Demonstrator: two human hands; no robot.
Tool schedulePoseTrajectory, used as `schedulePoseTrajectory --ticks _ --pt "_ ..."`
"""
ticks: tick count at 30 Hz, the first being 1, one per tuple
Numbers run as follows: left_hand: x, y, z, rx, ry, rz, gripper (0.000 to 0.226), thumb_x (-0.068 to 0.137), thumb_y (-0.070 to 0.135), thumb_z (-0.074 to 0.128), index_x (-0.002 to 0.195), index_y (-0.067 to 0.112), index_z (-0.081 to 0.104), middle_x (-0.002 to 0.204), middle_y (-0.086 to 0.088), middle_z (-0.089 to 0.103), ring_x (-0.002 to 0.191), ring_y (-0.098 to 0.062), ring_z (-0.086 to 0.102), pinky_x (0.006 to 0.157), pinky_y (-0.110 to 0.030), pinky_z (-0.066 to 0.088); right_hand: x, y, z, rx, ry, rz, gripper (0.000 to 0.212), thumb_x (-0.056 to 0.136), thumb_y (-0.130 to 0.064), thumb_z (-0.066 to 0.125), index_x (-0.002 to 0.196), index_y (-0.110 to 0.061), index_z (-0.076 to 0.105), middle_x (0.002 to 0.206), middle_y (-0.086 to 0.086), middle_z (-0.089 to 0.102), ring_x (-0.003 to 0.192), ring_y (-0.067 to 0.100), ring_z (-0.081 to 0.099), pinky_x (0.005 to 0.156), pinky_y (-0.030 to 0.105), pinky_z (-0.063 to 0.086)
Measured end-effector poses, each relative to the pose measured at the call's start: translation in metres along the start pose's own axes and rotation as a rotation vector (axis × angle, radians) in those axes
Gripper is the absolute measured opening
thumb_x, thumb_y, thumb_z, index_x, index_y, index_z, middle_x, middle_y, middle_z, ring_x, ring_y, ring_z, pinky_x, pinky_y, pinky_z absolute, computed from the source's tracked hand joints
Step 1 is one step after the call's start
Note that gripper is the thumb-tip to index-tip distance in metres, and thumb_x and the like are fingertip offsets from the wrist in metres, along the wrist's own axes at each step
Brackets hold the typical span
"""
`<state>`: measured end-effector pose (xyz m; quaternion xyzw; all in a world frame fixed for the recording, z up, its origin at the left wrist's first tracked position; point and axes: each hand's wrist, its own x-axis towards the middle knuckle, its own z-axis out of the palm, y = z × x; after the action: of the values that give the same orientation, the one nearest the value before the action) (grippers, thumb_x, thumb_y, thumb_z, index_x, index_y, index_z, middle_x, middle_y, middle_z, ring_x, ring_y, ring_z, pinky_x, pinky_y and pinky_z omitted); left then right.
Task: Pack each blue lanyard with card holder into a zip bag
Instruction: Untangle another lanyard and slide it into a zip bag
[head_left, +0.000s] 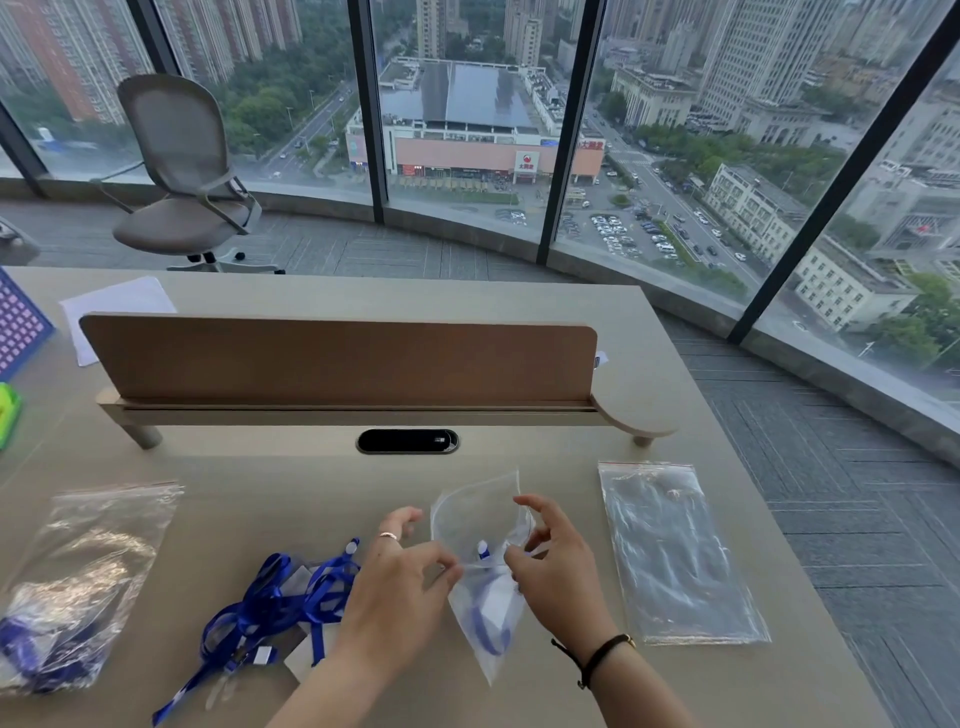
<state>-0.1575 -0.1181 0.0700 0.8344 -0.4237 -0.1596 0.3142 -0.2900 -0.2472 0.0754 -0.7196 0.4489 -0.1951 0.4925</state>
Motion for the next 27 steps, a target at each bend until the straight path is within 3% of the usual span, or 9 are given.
schedulePoseTrajectory --ticks 3,5,8,12,14,18,24,27 --pt "0.005 -0.002 -0.007 -0.001 -0.022 0.026 0.006 0.087 0.033 0.073 0.083 0.029 0.075 0.110 0.017 0.053 0.095 -0.002 0.054 0.076 -0.016 0.042 0.003 0.004 -0.006 -0.174 -0.016 -0.030 0.036 0.081 -0.019 0.062 0.104 -0.046 0.062 0.087 -0.006 0.055 0.076 0.011 0.058 0.075 0.026 0.051" --pt "0.008 -0.006 -0.012 -0.001 -0.045 0.091 0.004 0.087 0.029 0.072 0.084 0.028 0.075 0.091 0.019 0.063 0.083 0.001 0.058 0.073 -0.018 0.047 0.005 0.004 -0.012 -0.317 -0.058 -0.043 0.034 0.083 -0.027 0.059 0.111 -0.047 0.059 0.095 -0.011 0.050 0.079 0.008 0.058 0.078 0.026 0.051" --pt "0.012 -0.011 -0.021 0.029 -0.054 0.142 0.006 0.090 0.024 0.069 0.087 0.025 0.074 0.080 0.020 0.066 0.077 0.002 0.060 0.073 -0.022 0.051 0.010 0.002 -0.022 -0.553 -0.119 -0.098 0.030 0.086 -0.038 0.055 0.115 -0.047 0.059 0.114 -0.014 0.046 0.085 0.008 0.061 0.079 0.028 0.052" --pt "0.016 -0.015 -0.035 0.007 -0.010 0.178 0.008 0.091 0.021 0.068 0.092 0.024 0.074 0.081 0.020 0.069 0.077 0.003 0.062 0.072 -0.022 0.053 0.022 -0.003 -0.040 -0.723 -0.212 -0.177 0.023 0.092 -0.047 0.051 0.104 -0.041 0.070 0.145 -0.021 0.039 0.112 0.007 0.059 0.090 0.031 0.049" --pt "0.018 -0.018 -0.043 -0.020 0.013 0.185 0.010 0.090 0.017 0.068 0.093 0.023 0.075 0.081 0.020 0.070 0.077 0.004 0.063 0.072 -0.019 0.053 0.027 -0.007 -0.048 -0.773 -0.271 -0.190 0.031 0.090 -0.057 0.052 0.101 -0.036 0.072 0.138 -0.023 0.051 0.114 0.007 0.058 0.092 0.030 0.048" --pt "0.021 -0.025 -0.059 -0.034 0.013 0.198 0.014 0.092 0.012 0.066 0.095 0.023 0.074 0.084 0.019 0.071 0.080 0.004 0.065 0.074 -0.018 0.053 0.030 -0.014 -0.059 -0.757 -0.322 -0.215 0.043 0.075 -0.069 0.065 0.096 -0.032 0.075 0.107 -0.021 0.069 0.099 0.004 0.061 0.085 0.022 0.046" --pt "0.022 -0.036 -0.081 -0.061 -0.022 0.217 0.015 0.093 0.011 0.066 0.099 0.020 0.075 0.087 0.016 0.073 0.083 0.005 0.066 0.077 -0.019 0.055 0.031 -0.025 -0.054 -0.629 -0.259 -0.277 0.006 0.078 -0.033 0.078 0.078 -0.027 0.079 0.080 -0.011 0.074 0.077 0.007 0.064 0.078 0.028 0.051" --pt "0.023 -0.046 -0.091 -0.116 -0.040 0.178 0.017 0.093 0.013 0.066 0.102 0.027 0.071 0.083 0.018 0.073 0.083 0.003 0.069 0.077 -0.021 0.057 0.028 -0.030 -0.047 -0.496 -0.193 -0.277 0.007 0.077 -0.024 0.081 0.071 -0.026 0.077 0.071 -0.009 0.073 0.071 0.007 0.066 0.072 0.026 0.053"
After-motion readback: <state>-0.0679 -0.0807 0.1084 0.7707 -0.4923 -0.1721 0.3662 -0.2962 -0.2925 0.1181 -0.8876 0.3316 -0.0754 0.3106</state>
